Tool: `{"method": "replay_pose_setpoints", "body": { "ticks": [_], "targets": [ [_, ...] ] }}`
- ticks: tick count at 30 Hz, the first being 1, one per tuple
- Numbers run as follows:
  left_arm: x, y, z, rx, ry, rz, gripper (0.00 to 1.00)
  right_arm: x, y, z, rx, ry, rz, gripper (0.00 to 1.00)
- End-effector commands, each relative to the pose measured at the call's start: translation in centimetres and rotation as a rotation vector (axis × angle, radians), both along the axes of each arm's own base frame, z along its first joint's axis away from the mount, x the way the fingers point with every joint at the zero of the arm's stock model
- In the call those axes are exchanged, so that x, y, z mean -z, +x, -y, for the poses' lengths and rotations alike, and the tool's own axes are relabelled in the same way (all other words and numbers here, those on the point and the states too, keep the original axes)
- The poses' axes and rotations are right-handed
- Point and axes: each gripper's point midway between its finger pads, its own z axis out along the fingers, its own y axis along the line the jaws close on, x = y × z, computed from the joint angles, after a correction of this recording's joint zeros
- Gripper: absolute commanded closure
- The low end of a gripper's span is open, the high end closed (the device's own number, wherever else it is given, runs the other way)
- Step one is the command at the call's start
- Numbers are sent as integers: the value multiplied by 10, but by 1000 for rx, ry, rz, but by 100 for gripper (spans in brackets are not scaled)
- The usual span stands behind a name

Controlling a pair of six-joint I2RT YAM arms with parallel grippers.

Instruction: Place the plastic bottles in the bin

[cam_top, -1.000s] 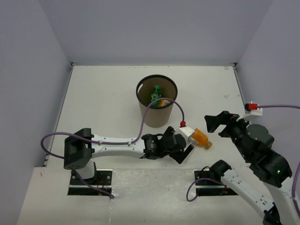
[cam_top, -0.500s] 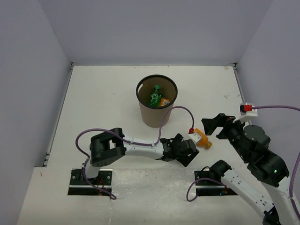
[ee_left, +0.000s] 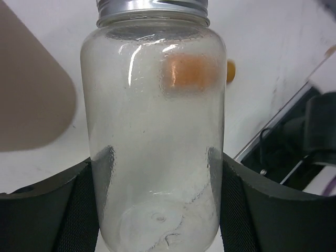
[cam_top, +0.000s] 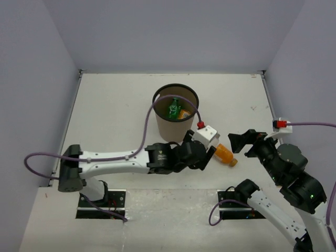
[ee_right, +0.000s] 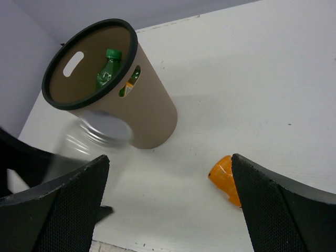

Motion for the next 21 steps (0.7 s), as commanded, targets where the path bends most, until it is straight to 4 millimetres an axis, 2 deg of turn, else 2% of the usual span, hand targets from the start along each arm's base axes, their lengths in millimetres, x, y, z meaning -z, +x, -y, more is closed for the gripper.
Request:
{"method": "replay_pose_setpoints", "body": {
  "ticks": [1,2,3,4,6,7,8,9,10,13,14,15,18,19,20,21],
  "targets": [
    [-111,35,-39,-123,-98,202,100,-21,1,7,31,22,61,1],
    [-140,45,-50,-146,-117,241,100,-24,1,6,29,29,65,1],
    [-152,53,-55,-163,-142,241,100,-24,1,6,26,30,63,1],
    [-163,74,-65,-184,-152,251,100,-24,1,4,20,31,59,1],
    [-184,101,-82,-235,-183,271,100,-23,2,2,14,34,53,1],
    [-188,125,-98,-288,-179,279,100,-22,2,1,16,34,49,1],
    [-188,133,-100,-288,-172,271,99,-21,3,1,14,32,46,1],
    [-183,158,-103,-305,-142,268,93,-18,4,0,16,21,39,1],
    [-188,164,-108,-324,-150,274,93,-18,4,0,16,21,39,1],
    [-173,180,-108,-324,-126,248,85,-10,6,2,15,-41,4,1],
    [-166,182,-107,-320,-120,240,79,0,7,3,18,-78,-45,1],
    [-162,185,-108,-325,-117,237,76,1,7,2,11,-95,-57,1],
    [-146,197,-110,-326,-116,209,53,11,9,-8,-37,-131,-103,1],
    [-142,201,-111,-333,-113,203,28,16,10,-11,-56,-144,-118,1],
    [-142,202,-111,-339,-119,201,18,18,10,-15,-73,-151,-128,1],
    [-141,203,-111,-344,-123,195,13,25,11,-20,-105,-174,-150,1]
  ]
}}
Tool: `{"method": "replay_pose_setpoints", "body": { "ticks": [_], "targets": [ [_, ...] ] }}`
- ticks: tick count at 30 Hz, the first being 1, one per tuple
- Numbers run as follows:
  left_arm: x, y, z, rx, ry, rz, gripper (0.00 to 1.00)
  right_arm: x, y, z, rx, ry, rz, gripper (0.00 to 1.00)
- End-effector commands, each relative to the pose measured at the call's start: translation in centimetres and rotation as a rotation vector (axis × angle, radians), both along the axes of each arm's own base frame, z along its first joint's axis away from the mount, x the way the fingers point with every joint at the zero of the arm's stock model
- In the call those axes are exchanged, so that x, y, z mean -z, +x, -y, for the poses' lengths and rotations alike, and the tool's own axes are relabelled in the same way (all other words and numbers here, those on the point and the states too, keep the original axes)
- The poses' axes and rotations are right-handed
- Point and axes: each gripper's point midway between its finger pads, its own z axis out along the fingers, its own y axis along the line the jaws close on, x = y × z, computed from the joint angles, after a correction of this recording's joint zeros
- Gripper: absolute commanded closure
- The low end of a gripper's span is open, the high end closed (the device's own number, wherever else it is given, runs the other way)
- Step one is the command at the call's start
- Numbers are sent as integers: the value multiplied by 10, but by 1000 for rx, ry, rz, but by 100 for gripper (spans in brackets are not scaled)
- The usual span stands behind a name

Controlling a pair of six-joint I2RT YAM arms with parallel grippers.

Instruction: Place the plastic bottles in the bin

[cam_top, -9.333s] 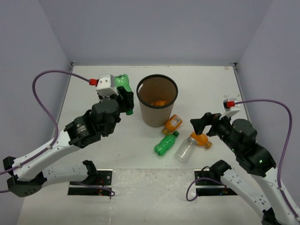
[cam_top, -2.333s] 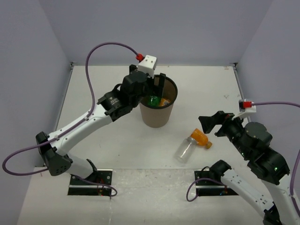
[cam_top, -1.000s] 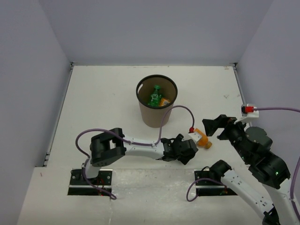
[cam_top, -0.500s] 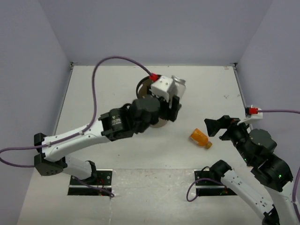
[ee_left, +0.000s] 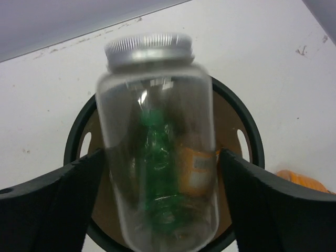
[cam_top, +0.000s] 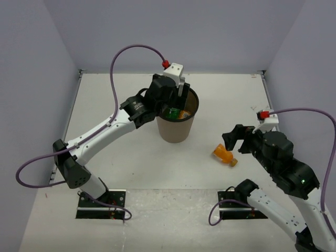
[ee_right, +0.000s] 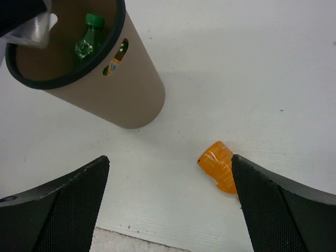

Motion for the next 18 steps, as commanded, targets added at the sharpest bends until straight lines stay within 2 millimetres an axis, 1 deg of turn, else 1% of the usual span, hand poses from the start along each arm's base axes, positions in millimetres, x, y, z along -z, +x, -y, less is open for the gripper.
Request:
{"method": "replay_pose_setpoints", "body": {
  "ticks": [1,2,4,5,7,8,9,10,11,12,13,14,16,17,18],
  "targets": [
    [-14,5,0,20,-39,23,5,14,0,-12,-87,-72,-55,1],
    [-14,5,0,17,-40,21,0,17,2,-12,-90,-84,-65,1],
    [-19,3,-2,17,-52,25,0,34,6,-13,-104,-147,-105,1],
    [-21,1,-1,28,-60,22,0,47,8,-12,-103,-183,-135,1],
    [-33,-7,-5,36,-97,30,0,59,19,-6,-61,-259,-173,1],
    [-36,-12,-6,49,-112,26,0,64,23,-8,-62,-280,-192,1],
    [-51,-20,-13,48,-154,42,0,69,26,-9,-74,-317,-208,1],
    [-50,-26,-19,48,-158,40,0,83,34,-13,-88,-366,-262,1],
    [-54,-31,-25,44,-168,45,0,91,37,-19,-116,-387,-290,1],
    [-69,-41,-38,36,-202,71,0,101,40,-22,-154,-438,-320,1],
    [-64,-46,-50,9,-187,67,0,119,47,-25,-173,-497,-386,1],
    [-77,-56,-65,-3,-212,91,0,127,52,-23,-190,-558,-401,1],
    [-78,-66,-82,-25,-207,100,0,141,58,-19,-192,-634,-447,1],
    [-76,-74,-97,-44,-200,103,0,154,61,-16,-215,-697,-482,1],
    [-74,-78,-104,-51,-193,102,0,159,61,-16,-232,-719,-502,1]
  ]
}}
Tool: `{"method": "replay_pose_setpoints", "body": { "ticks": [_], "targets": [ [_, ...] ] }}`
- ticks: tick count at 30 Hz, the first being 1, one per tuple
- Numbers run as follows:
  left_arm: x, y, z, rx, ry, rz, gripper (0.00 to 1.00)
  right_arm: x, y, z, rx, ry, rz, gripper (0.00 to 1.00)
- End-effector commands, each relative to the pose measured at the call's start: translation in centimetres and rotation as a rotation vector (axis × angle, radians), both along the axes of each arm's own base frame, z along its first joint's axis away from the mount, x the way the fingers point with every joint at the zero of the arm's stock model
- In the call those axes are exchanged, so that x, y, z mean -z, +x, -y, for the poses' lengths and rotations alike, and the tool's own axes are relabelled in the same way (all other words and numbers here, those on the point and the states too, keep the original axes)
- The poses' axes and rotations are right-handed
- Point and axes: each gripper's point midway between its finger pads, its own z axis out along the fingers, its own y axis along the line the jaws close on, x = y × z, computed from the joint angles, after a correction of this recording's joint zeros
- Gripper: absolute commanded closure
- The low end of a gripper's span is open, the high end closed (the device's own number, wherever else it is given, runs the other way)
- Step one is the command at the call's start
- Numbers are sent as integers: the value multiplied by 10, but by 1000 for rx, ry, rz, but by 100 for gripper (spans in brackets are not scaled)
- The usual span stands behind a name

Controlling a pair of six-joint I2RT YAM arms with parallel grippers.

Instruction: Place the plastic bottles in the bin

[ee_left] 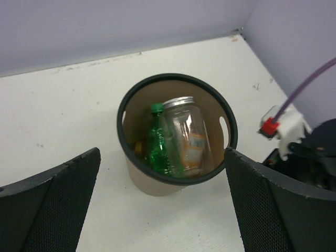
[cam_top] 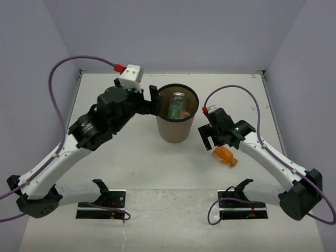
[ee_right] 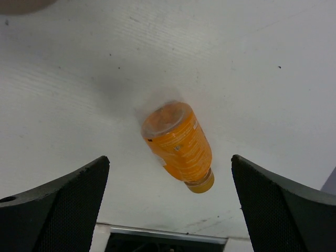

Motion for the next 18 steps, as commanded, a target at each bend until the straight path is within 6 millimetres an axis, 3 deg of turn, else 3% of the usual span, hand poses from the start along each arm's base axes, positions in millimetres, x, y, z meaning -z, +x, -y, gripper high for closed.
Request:
{"method": "replay_pose_setpoints", "body": {
  "ticks": [1,5,8,11,18],
  "targets": [
    [3,-19,-37,-63,7,-2,0,16,6,8,-106,-131,-37,1],
    [7,-37,-60,-74,0,14,0,40,1,8,-212,-197,-136,1],
    [14,-42,-67,-72,10,15,0,62,1,20,-272,-279,-144,1],
    [17,-47,-68,-52,9,15,0,83,-6,16,-339,-246,-162,1],
    [19,-54,-68,-16,0,28,0,108,-7,21,-344,-231,-262,1]
  ]
}}
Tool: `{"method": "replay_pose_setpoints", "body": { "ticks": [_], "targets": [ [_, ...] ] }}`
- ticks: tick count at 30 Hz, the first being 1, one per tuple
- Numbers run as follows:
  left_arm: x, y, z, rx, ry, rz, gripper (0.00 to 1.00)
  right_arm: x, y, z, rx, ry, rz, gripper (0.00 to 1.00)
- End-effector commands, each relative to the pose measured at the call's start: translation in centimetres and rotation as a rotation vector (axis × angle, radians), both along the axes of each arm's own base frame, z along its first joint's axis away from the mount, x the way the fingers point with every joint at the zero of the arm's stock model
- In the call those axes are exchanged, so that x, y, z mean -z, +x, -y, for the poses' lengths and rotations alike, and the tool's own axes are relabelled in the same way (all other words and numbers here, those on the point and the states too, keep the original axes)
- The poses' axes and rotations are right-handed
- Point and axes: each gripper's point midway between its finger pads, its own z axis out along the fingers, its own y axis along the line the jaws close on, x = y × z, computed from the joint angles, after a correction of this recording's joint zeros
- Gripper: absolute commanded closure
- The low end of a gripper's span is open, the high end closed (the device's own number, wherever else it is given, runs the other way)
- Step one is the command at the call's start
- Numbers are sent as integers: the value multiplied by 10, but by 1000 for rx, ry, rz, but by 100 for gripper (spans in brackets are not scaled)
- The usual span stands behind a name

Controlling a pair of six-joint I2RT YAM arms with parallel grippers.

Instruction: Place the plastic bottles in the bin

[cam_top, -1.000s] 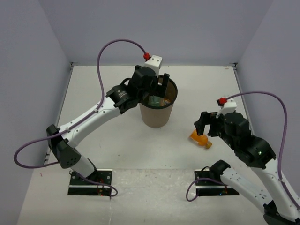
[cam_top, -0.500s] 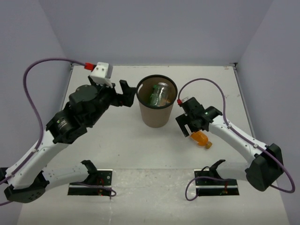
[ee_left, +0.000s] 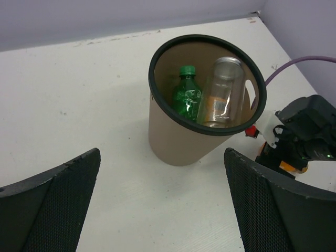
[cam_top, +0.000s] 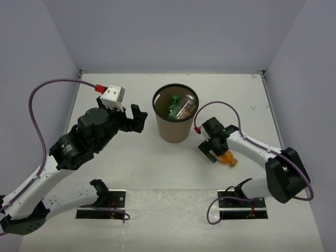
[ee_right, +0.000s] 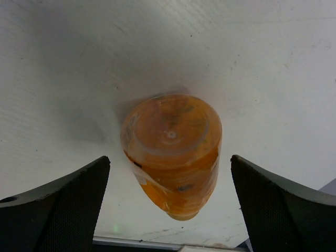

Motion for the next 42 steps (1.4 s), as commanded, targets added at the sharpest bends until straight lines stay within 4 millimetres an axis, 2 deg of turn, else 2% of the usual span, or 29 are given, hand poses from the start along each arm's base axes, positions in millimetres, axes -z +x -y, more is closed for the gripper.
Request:
{"method": "replay_pose_setpoints", "body": {
  "ticks": [1,3,4,6,7,10,12,16,18,20,21,24,25,27,28,29,30,31,32,33,34,36,37,38,40,41,42],
  "targets": [
    [-9,-6,-2,29,-11,33,0,17,7,-9,-45,25,-48,3],
    [-11,-7,-5,29,-12,42,0,22,8,-12,-39,36,-81,14],
    [-11,-8,-5,30,-10,44,0,27,8,-9,-24,36,-92,28],
    [-10,-8,-6,29,-6,45,0,31,9,-5,-5,28,-86,37],
    [-9,-8,-7,28,-2,47,0,30,10,-4,-1,29,-79,48],
    [-8,-7,-7,23,2,47,0,14,19,3,41,0,-2,60],
    [-6,-5,-6,17,7,44,0,-12,27,10,67,-2,106,66],
    [1,-1,-7,-10,15,27,0,-79,41,20,169,97,334,71],
    [4,1,-10,-38,19,15,0,-136,46,15,169,214,501,71],
    [8,2,-15,-67,27,6,0,-177,47,8,148,311,607,72],
    [13,3,-21,-98,40,-1,0,-222,46,-9,91,451,705,74],
    [26,6,-32,-163,59,-20,0,-296,38,-44,-52,738,881,73],
    [30,7,-34,-187,63,-28,0,-326,34,-70,-157,898,934,74],
    [43,13,-49,-290,112,-53,0,-352,29,-90,-228,1032,954,73],
    [47,14,-53,-330,102,-71,0,-372,33,-103,-250,1116,952,74],
    [53,15,-58,-362,122,-89,0,-380,38,-109,-233,1156,943,73],
    [58,18,-56,-377,129,-109,0,-402,42,-112,-236,1208,988,74],
    [58,20,-58,-406,100,-119,0,-399,54,-123,-197,1254,943,78],
    [59,22,-59,-423,95,-123,0,-404,59,-128,-190,1291,944,78],
    [58,23,-60,-441,70,-124,0,-421,60,-137,-228,1356,989,78],
    [56,23,-62,-453,60,-120,0,-416,70,-148,-236,1361,980,77],
    [50,24,-64,-468,32,-109,0,-426,79,-161,-263,1402,1020,75],
    [49,25,-64,-469,32,-108,0,-425,85,-165,-267,1407,1023,75],
    [46,25,-64,-467,29,-108,0,-412,100,-174,-258,1397,1004,76],
    [50,26,-61,-453,56,-120,0,-408,111,-184,-274,1412,1024,76],
    [55,26,-59,-443,72,-129,0,-392,123,-195,-275,1396,995,76],
    [58,27,-59,-441,90,-134,0,-387,126,-204,-285,1379,990,76]
  ]
}}
